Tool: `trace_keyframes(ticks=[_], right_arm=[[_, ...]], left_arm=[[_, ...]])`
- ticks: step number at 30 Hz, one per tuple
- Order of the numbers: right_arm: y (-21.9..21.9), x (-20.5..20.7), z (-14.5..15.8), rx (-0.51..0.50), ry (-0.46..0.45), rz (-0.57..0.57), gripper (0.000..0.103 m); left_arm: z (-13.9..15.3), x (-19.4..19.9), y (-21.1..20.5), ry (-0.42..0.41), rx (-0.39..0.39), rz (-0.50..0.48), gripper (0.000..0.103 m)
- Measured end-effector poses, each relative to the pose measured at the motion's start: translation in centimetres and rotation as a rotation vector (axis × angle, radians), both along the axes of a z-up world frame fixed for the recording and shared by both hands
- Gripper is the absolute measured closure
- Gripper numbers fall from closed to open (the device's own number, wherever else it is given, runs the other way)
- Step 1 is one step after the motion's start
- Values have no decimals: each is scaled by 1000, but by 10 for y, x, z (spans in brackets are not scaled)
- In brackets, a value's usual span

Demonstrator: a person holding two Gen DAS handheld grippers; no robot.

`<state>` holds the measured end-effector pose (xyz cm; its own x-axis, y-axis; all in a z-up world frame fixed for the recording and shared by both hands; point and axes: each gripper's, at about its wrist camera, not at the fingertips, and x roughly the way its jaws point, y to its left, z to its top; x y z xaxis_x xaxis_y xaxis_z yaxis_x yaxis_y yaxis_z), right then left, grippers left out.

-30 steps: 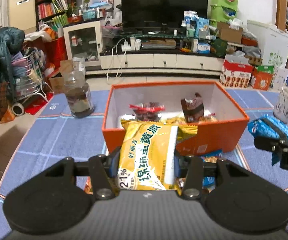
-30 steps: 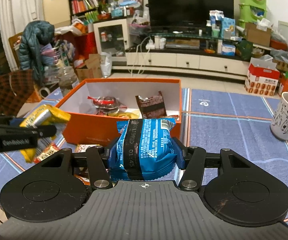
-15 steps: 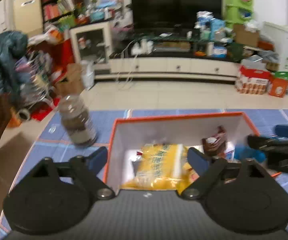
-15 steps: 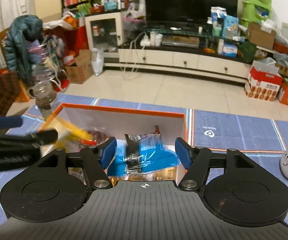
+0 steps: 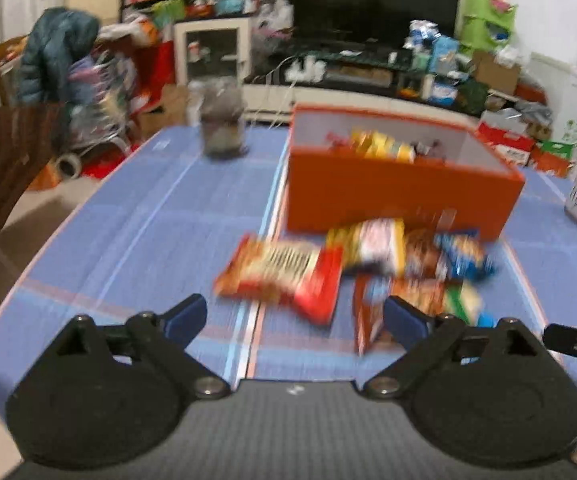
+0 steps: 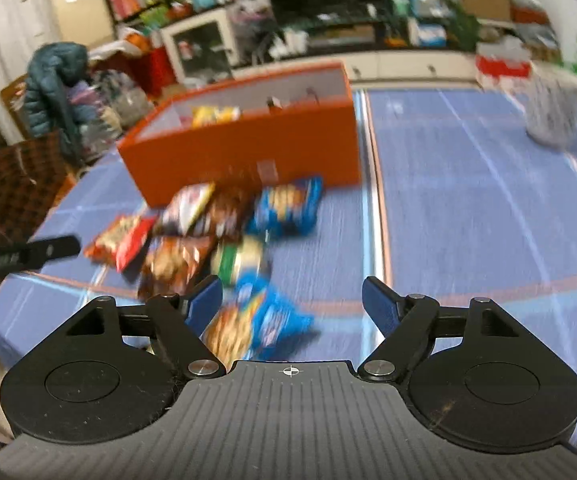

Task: Organize snacks
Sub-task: 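Grasp the rainbow cookie pack with the right gripper while the left moves to the beige bar packet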

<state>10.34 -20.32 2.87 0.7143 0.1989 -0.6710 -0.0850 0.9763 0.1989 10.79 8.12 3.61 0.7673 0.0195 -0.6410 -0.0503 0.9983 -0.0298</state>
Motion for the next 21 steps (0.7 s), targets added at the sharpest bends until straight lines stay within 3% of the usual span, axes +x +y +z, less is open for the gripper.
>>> trace_keyframes(ticks=[2,6,10,14,15,17,21], right_arm=[[12,-8,-11,-14,23,-23,38],[26,-10,-30,41,86,-115,46],[47,-9,-42,76,102,-130,46],[68,3,-47,40,83,-136,44],[67,6,-49,50,79,-147,46],[68,16,-49,-5,74,-133,69],[42,33,-43,-83,100,13,71]], left_arm=[[-7,-20,1,15,4,43,8],[-19,-50,10,50,-71,87,3],[-25,-65,20,72,-100,89,3],[-26,-68,19,78,-92,87,3],[-27,-68,17,81,-92,86,3],[-28,-72,12,92,-93,77,3],[-31,-77,-5,119,-128,73,3]])
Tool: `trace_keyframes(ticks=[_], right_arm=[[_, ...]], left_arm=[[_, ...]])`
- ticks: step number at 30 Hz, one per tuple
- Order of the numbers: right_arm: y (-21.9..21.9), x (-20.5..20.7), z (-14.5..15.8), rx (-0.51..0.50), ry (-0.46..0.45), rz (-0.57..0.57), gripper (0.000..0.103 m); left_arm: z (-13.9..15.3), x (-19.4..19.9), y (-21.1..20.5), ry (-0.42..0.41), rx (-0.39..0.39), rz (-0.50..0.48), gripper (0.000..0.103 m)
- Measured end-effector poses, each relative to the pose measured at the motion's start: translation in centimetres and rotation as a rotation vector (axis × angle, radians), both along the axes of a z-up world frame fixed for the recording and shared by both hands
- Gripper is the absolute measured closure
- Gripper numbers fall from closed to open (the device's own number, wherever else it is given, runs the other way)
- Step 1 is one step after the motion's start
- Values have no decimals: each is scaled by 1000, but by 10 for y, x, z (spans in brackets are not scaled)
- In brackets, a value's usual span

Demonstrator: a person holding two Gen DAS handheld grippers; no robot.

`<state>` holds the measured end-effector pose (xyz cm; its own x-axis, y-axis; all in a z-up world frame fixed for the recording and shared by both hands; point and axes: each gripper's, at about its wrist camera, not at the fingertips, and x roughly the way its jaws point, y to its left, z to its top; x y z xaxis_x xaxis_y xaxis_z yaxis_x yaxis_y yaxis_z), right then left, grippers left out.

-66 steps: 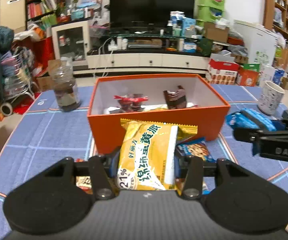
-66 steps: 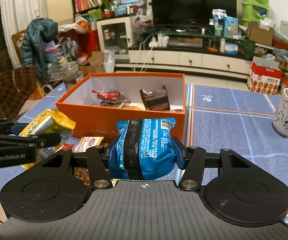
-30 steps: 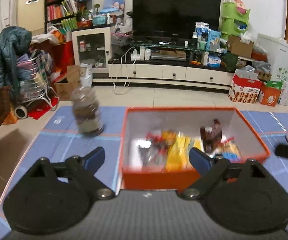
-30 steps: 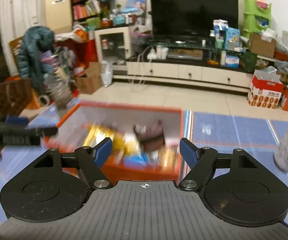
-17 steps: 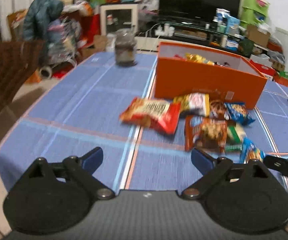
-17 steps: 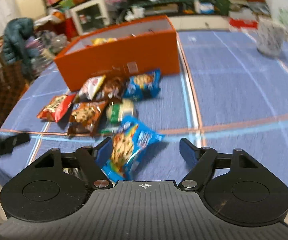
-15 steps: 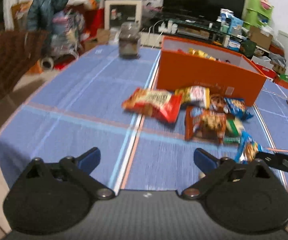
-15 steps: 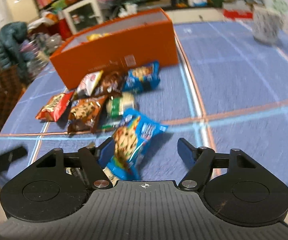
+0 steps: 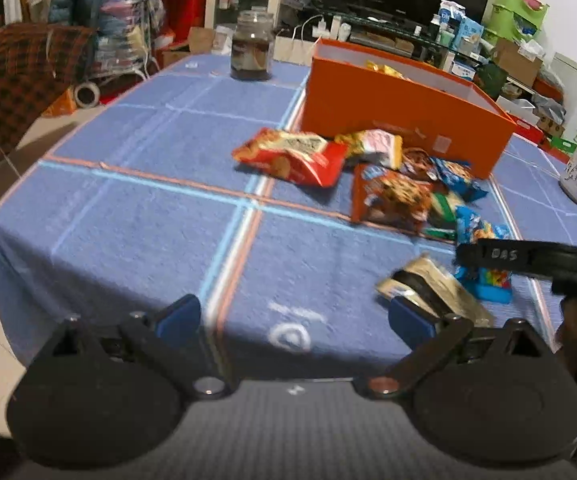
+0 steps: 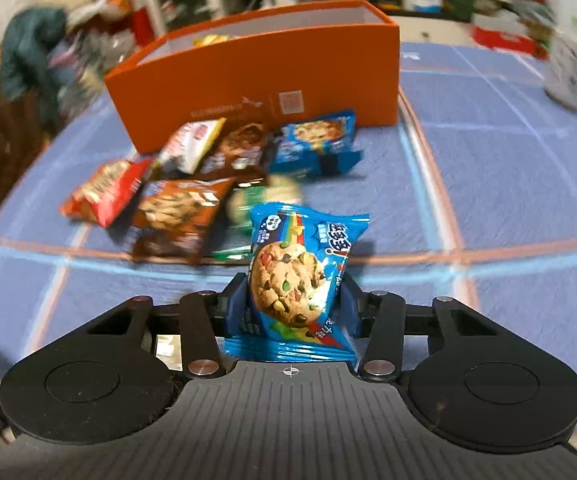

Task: Organize snacks
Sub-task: 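Grasp the rainbow cookie pack with the right gripper while the left moves to the beige bar packet, then grasp the beige-black bar packet with the left gripper while the right regrips the rainbow pack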

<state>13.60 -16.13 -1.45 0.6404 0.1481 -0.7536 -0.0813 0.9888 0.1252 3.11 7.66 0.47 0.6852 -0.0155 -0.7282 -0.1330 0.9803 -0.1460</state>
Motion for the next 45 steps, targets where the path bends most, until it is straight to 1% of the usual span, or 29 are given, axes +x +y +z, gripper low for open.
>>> trace_keyframes(ticks=[2,3,4,5,7,10,12,13,14,16,18,20,22,23,27,31,33,36,38,40,43,45], right_arm=[[-21,9,4,-26,13,54,71],[-31,16,4,-57,37,79,70],[-42,20,4,-58,46,99,70],[-53,23,2,-46,54,93,69],[-66,26,1,-16,43,89,69],[-69,26,-2,10,24,92,64],[-65,23,-3,-5,6,123,56],[-62,22,-4,-16,-2,153,47],[-60,20,-5,-30,-7,177,44],[-56,18,-6,-65,-19,197,45],[-59,18,-5,-64,-19,187,45],[-65,18,-4,-41,-8,164,45],[-71,18,-2,-29,1,142,50],[-73,18,-2,-30,3,135,53],[-76,17,-3,-39,5,119,53],[-73,18,-4,-53,1,112,53],[-70,18,-4,-64,-3,111,52],[-68,16,-5,-81,-9,112,50],[-67,15,-5,-87,-12,112,47],[-66,14,-5,-93,-12,111,43],[-64,14,-6,-98,-12,112,36],[-62,13,-7,-106,-14,114,34]], left_arm=[[-2,-1,-10,9,-30,16,3],[-2,-1,-16,13,-44,37,3],[-3,-1,-23,14,-56,63,3],[-3,0,-32,16,-67,94,3],[-3,7,-49,19,-82,124,3],[-4,21,-73,37,-69,153,3],[-7,30,-87,38,-87,164,3],[-10,35,-93,49,-84,170,3],[-14,41,-98,67,-75,177,3],[-21,48,-105,100,-49,213,4],[-29,54,-105,120,-52,248,3],[-32,57,-107,109,-18,241,2],[-35,57,-109,98,22,222,3],[-36,57,-111,96,48,204,3],[-40,58,-109,79,132,107,5],[-40,68,-93,71,158,28,2],[-40,74,-85,67,167,4,1],[-40,80,-76,52,203,-19,1],[-40,85,-68,54,203,-13,1],[-40,87,-58,71,178,-2,3],[-37,80,-53,74,160,25,4],[-34,73,-53,68,144,34,3]])
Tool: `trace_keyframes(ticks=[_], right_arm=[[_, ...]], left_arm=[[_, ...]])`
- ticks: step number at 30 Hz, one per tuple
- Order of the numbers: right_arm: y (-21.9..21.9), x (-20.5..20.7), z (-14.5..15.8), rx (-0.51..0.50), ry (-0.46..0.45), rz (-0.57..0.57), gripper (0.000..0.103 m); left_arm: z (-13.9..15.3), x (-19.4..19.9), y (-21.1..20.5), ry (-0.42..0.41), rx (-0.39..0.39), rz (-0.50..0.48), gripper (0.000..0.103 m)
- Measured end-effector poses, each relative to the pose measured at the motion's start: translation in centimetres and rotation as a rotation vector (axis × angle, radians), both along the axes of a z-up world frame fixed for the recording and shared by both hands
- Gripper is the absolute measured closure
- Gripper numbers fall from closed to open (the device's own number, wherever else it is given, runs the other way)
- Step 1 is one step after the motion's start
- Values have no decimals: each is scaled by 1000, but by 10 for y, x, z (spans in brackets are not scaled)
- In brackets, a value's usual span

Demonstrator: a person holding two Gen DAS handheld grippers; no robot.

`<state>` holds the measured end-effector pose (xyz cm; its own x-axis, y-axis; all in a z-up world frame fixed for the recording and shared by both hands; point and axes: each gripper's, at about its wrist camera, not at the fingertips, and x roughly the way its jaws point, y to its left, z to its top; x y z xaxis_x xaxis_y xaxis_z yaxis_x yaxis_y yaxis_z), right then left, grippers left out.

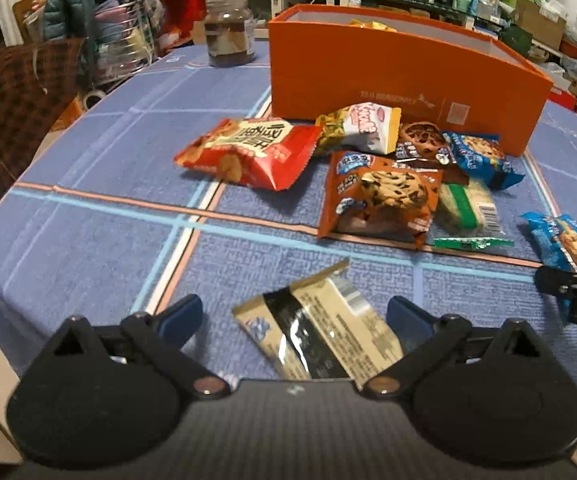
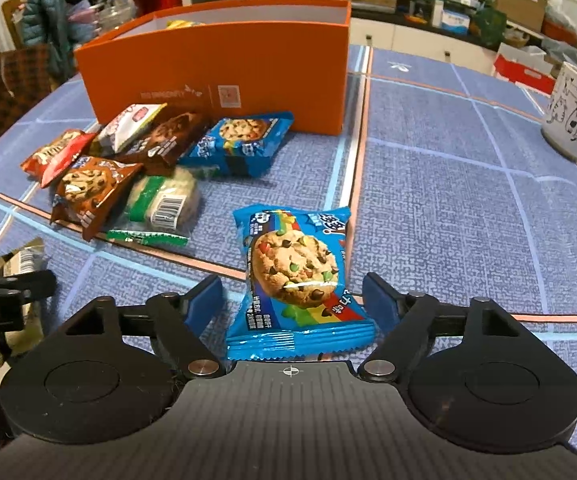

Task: Organize snacks
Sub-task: 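Grasp the beige-black bar packet with the left gripper while the right regrips the rainbow pack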

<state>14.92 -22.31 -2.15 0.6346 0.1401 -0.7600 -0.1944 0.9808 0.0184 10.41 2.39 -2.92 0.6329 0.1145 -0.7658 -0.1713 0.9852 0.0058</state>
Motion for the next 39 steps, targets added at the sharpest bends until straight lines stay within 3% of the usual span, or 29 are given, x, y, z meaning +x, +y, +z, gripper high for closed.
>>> trace_keyframes(ticks=[11,18,27,33,39], right_arm=[[-8,-3,0,3,-1,-16,32],[-7,-3,0,-9,-7,-15,36],[-7,-4,-1,-8,-14,-18,36],[-7,-3,0,-7,-14,-22,37],[-6,-1,-1,-8,-18,-20,37]], left_arm=[[-4,-19,-6,14,-49,75,2],[-7,-19,-11,16,-21,71,2],[-8,-38,-6,-34,-32,93,2],[-6,-51,-4,-67,-94,123,2],[-6,-37,-3,-78,-67,146,2]])
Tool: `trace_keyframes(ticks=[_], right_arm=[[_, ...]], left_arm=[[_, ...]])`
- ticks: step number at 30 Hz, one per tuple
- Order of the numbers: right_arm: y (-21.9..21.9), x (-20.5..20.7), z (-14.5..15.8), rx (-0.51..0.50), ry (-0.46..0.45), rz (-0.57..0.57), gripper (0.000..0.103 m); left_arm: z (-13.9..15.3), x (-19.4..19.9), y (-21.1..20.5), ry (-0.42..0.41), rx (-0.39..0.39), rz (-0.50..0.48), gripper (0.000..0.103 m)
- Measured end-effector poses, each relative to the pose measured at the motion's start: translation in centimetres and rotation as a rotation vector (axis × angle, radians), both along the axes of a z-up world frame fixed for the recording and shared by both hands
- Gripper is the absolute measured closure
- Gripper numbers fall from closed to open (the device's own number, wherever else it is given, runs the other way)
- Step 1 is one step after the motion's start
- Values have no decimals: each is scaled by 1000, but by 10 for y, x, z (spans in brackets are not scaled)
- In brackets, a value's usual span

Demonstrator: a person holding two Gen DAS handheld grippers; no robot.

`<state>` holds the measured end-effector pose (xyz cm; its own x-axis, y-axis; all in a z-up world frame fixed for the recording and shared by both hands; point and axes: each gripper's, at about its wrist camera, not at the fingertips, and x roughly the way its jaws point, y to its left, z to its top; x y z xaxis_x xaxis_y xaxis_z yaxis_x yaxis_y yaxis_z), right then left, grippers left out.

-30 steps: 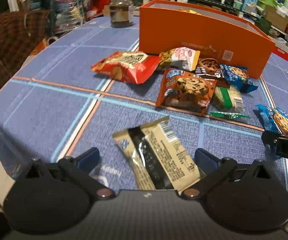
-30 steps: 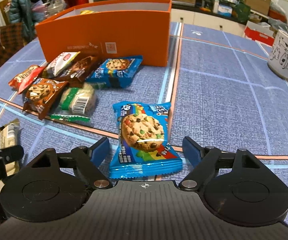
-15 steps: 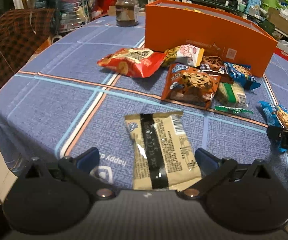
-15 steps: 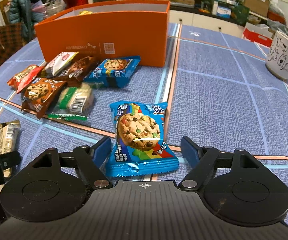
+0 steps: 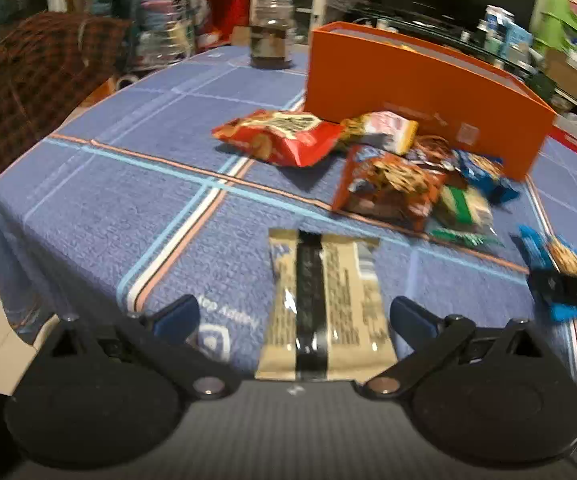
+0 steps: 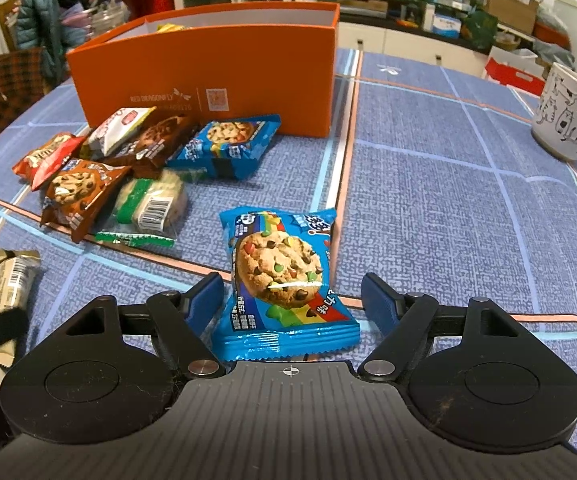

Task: Organize snacks
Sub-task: 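Grasp the beige-black bar packet with the left gripper while the right regrips the rainbow pack, then carry both packets over the orange box and release them inside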

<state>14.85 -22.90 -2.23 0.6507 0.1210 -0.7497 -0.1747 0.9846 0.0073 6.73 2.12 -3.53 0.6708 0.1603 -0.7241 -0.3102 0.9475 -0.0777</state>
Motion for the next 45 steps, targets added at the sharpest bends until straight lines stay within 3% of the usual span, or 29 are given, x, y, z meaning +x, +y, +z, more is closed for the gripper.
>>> trace_keyframes(ticks=[3,6,8,10,12,18,28,45], right_arm=[[0,0,0,-1,0,0,37],[1,0,1,-1,-3,8,45],[2,-1,2,3,-5,9,58],[2,-1,3,8,-3,12,65],[0,-1,4,30,-2,8,72],[-2,-1,8,68,-1,6,74],[11,-16,38,-12,-160,52,74],[21,-5,56,57,-175,55,74]], left_arm=[[-2,8,0,-1,8,5,2],[-3,11,-3,-6,15,-22,3],[-3,13,-6,-8,35,-54,11],[-2,14,-10,-21,72,-100,36],[2,14,-8,-29,58,-124,55],[9,16,9,-22,-22,-139,55],[45,13,12,-121,23,-173,55],[70,59,-2,-99,111,-331,55]])
